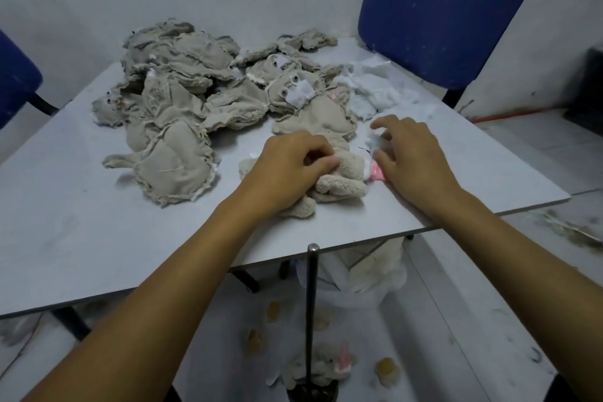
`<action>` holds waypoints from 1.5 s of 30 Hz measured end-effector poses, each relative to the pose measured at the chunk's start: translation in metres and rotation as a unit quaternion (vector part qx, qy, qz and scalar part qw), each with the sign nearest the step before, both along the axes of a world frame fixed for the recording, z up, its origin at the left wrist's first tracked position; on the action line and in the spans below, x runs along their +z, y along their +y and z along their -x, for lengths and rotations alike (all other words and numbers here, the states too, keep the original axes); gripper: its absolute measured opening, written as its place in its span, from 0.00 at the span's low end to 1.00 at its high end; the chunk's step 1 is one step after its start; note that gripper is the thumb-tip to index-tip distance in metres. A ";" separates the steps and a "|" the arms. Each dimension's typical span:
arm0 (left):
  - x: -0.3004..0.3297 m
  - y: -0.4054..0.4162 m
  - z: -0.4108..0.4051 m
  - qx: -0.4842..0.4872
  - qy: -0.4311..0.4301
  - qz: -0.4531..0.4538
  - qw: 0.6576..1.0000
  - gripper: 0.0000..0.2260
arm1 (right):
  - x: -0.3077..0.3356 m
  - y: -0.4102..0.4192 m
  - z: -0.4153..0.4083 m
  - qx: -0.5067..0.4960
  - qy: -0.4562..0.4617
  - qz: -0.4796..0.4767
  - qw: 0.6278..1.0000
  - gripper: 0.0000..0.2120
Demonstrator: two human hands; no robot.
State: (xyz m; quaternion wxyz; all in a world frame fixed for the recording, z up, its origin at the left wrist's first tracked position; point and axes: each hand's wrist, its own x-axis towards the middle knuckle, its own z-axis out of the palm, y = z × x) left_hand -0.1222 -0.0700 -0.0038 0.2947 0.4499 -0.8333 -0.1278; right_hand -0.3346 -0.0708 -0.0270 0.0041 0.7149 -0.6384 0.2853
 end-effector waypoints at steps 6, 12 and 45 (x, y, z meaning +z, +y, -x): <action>0.012 0.002 -0.010 -0.002 -0.021 -0.140 0.990 0.02 | 0.004 0.007 0.003 -0.079 0.023 -0.091 0.992 0.29; 0.023 0.019 -0.026 0.004 -0.045 -0.231 0.972 0.13 | 0.008 0.015 0.003 -0.006 -0.068 -0.048 0.996 0.16; 0.001 0.052 -0.033 0.109 0.322 -0.260 0.904 0.08 | -0.002 0.074 -0.094 0.139 -0.199 0.075 0.967 0.11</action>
